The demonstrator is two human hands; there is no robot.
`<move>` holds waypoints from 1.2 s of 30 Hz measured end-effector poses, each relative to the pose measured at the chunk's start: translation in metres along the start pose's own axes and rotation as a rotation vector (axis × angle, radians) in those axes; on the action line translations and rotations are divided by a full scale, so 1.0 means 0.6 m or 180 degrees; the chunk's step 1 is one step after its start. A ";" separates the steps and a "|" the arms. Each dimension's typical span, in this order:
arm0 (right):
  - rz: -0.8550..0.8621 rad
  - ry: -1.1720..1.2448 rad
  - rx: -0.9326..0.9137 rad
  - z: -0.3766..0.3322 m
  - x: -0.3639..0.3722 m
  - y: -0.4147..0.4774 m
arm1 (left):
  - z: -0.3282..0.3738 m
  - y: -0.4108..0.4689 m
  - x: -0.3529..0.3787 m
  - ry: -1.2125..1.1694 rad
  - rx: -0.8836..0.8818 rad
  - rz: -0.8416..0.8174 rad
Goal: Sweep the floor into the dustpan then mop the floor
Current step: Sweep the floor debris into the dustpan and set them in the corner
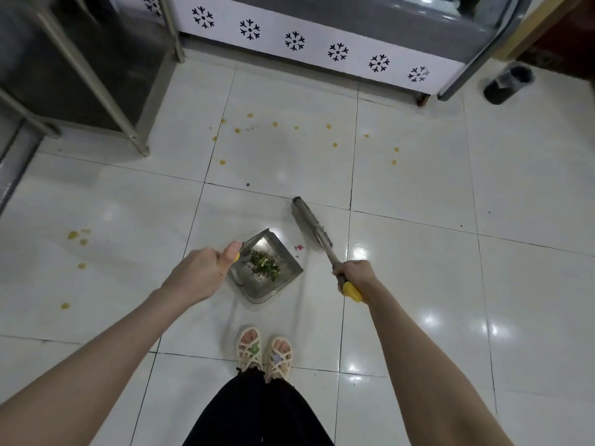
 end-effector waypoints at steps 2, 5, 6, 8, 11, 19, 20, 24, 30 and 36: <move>-0.0104 0.0009 0.0051 0.011 0.026 0.001 | -0.006 -0.002 0.002 0.0019 -0.0022 0.0081; -0.0356 0.0051 0.0160 0.033 0.062 -0.021 | -0.007 -0.005 0.004 0.0055 -0.0049 0.0125; -0.0420 0.0121 0.0242 0.039 0.065 -0.031 | -0.007 -0.006 0.004 0.0048 -0.0060 0.0110; -0.0487 0.0162 0.0336 0.039 0.050 -0.046 | -0.006 -0.009 0.005 0.0045 -0.0054 0.0102; -0.0416 0.0073 0.0258 0.032 0.007 -0.060 | -0.007 -0.019 0.000 0.0003 -0.0043 0.0099; -0.0086 0.0241 -0.0071 0.006 -0.059 -0.041 | -0.007 -0.039 0.011 -0.0022 -0.0076 0.0021; -0.0045 0.0256 -0.0096 0.004 -0.064 -0.031 | -0.005 -0.041 0.013 -0.0032 -0.0100 0.0040; -0.0008 0.0125 -0.0243 -0.001 -0.061 0.013 | -0.002 -0.037 0.014 0.0009 -0.0174 0.0142; 0.0070 0.0027 -0.0227 0.006 -0.051 0.079 | -0.027 -0.045 0.020 0.0186 -0.0225 0.0235; -0.0239 0.0178 0.0069 0.039 -0.004 0.066 | -0.038 -0.028 0.019 0.0153 -0.0164 0.0304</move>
Point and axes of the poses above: each hand's wrist, its own y-axis towards the middle knuckle, its own x-axis out of the palm, z = x × y, the point moved 5 cm from there along y, towards the middle knuckle, and after that the axes turned 8 degrees about z, right-handed, at the moved point
